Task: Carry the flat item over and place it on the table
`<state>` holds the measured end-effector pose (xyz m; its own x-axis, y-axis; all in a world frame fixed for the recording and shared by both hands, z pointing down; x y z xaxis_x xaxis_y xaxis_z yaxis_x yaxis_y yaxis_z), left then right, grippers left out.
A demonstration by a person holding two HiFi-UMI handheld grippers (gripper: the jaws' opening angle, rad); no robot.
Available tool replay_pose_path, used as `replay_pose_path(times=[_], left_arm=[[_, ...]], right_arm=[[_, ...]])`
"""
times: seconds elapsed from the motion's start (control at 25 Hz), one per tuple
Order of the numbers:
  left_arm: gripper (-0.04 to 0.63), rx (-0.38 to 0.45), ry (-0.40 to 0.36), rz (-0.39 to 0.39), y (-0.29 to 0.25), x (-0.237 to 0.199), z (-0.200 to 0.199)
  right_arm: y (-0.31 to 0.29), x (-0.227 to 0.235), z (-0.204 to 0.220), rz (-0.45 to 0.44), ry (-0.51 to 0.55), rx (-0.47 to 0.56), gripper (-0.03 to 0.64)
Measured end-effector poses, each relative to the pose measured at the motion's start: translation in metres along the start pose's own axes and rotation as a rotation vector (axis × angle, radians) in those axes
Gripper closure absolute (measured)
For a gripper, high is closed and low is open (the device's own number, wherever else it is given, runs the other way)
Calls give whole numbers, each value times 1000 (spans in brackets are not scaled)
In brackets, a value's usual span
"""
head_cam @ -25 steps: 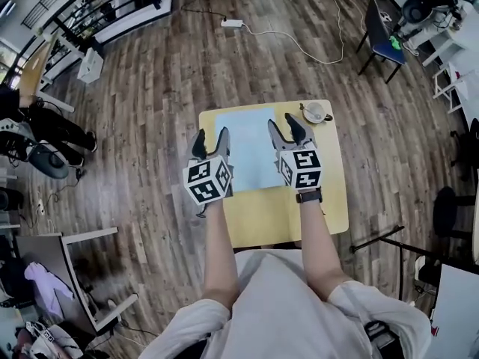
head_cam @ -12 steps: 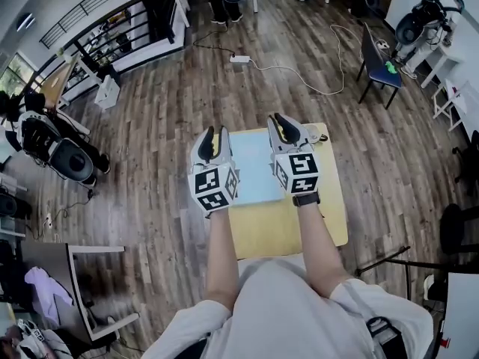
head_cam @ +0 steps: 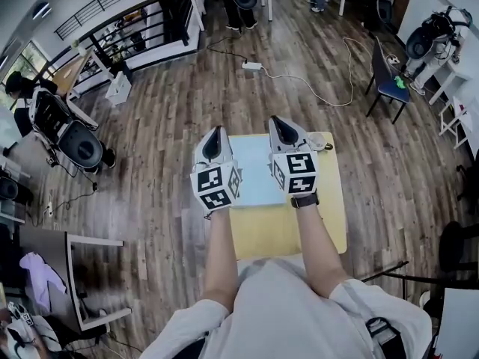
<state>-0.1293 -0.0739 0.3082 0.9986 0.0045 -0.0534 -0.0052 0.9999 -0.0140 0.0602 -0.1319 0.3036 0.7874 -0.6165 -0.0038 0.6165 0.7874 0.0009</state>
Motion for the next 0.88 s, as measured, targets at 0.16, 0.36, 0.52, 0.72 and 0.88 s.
replay_pose_path(times=[0.16,0.36,0.52,0.72,0.88], left_arm=[[586,0,2,2,-1,0,2],[586,15,-6,18,-1,7,0],[586,12,3,30,-7,5,0],[586,5,21,41,-13,-1,3],[586,-4,26,43,-18,-8,6]], right_arm=[[-1,-1,-1,4,9,9,606],[2,2,-1,18,5,19,606],[-3,4,-1,20,4,13,606],[-10,2,-1,22,12,5,606],[-15,-2,2,22,20,-2,606]])
Point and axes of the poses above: the fingertips, and each gripper's own axes: y backward along the fingers, x to its right, z out of its underside, the point moved 10 cm from there along y, backward along the fingers, and after that the axes turned 1 degree about -z, right-handed, at the moved point
